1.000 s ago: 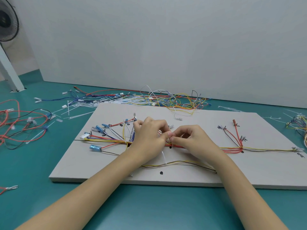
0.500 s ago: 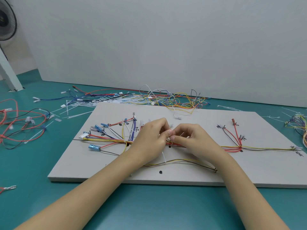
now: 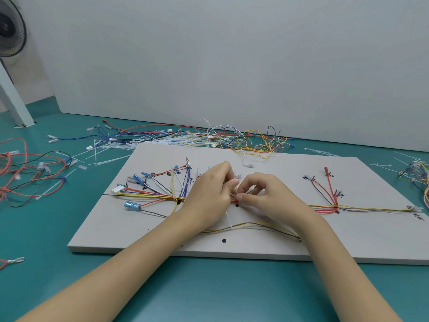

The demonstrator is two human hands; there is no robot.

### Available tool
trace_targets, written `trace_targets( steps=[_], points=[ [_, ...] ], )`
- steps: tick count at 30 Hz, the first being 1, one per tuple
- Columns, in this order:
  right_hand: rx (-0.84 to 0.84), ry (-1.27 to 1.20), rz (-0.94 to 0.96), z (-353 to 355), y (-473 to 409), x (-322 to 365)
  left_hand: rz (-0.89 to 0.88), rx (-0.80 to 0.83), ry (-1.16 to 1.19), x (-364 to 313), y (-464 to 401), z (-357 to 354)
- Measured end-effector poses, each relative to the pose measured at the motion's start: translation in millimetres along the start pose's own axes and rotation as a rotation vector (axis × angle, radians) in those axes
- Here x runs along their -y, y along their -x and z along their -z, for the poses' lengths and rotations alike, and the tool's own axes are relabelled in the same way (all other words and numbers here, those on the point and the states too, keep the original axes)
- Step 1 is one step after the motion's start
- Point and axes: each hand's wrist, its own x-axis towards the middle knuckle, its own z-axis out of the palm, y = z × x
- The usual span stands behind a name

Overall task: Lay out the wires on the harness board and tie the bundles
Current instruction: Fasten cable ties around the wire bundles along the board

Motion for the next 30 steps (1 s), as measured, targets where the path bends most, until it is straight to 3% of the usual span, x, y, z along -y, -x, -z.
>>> trace_targets(
  steps=[13,20,25,30],
  points=[
    [-0.006,0.105,0.038,-1.9,-4.3,-6.8,-0.030,-0.020,0.042,-2.2,1.8,-0.6],
    [-0.029,-0.161,-0.024,9.9,3.2,-9.7,0.096,-0.035,0.209,-0.7,-2.3,5.8],
    [-0.217,-0.010,-0.104,21.7,0.0,-20.5,0.150,0.144,0.036,5.2,-1.3,7.8],
    [-0.200,0.212,-0.120,17.2,-1.3,-25.3,0.028,0.154,-0.188,5.5,3.0,4.7]
  ],
)
